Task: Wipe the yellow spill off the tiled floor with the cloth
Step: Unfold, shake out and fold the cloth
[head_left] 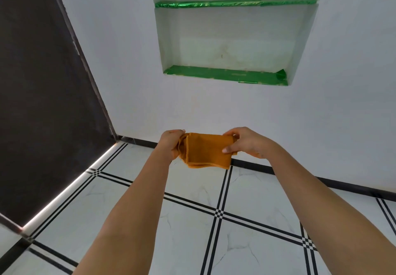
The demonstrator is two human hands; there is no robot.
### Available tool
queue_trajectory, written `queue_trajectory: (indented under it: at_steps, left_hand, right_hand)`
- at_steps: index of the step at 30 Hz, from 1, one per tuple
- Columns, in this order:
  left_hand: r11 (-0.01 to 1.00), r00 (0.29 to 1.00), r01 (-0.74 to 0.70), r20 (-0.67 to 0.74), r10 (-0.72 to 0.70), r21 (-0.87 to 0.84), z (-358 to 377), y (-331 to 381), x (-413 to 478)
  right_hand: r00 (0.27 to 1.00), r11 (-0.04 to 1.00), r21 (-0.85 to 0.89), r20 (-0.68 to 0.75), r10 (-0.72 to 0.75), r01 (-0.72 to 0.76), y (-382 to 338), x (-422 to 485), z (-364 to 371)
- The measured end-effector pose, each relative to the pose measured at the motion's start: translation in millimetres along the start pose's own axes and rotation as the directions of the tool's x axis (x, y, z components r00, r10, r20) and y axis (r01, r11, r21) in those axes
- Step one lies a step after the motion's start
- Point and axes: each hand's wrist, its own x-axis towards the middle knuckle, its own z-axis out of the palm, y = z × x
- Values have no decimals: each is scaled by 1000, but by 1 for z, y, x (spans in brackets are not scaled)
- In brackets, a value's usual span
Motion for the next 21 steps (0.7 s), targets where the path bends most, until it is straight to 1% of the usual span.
queue_trajectory:
  at_steps: [1, 2, 4, 6, 8, 11, 13, 15, 17, 19, 21]
  left_hand:
    - [1000, 1000, 5, 4, -5, -13, 0, -2, 0]
    - [1000, 1000, 8, 7, -8, 1, 0, -4, 0]
    - [996, 1000, -4, 26, 1, 92, 1, -10, 1]
    - [979, 1000, -13, 23, 9, 202, 3, -18, 2]
    - [955, 999, -6, 37, -5, 295, 6, -28, 1]
    - [934, 995, -7, 93, -28, 357, 18, -48, -2]
    - [925, 993, -21, 113, -24, 379, 35, -65, -6]
    - [915, 984, -43, 177, -31, 400, 62, -84, -14]
    - [881, 954, -59, 285, -88, 469, 103, -111, -29]
    - [861, 930, -75, 347, -121, 502, 129, -130, -44]
    - [827, 886, -105, 430, -174, 552, 166, -154, -70]
  right_hand:
    - [1000, 997, -78, -29, -10, 8, 1, 1, 2]
    - [998, 993, -116, -61, -29, 21, 1, 0, 4]
    - [993, 992, -121, -107, -46, 33, 3, -1, 4]
    - [992, 999, -47, -128, -20, 14, 8, -3, 2]
    - [987, 997, 74, -155, 36, -24, 15, -7, 0]
    - [972, 980, 182, -208, 113, -75, 29, -15, -4]
    - [949, 968, 222, -263, 173, -115, 43, -26, -5]
    - [898, 950, 254, -352, 263, -179, 66, -42, -6]
    - [803, 908, 354, -460, 379, -226, 96, -73, -10]
    - [738, 864, 450, -500, 454, -226, 117, -96, -8]
    - [634, 817, 535, -559, 534, -216, 146, -136, -13]
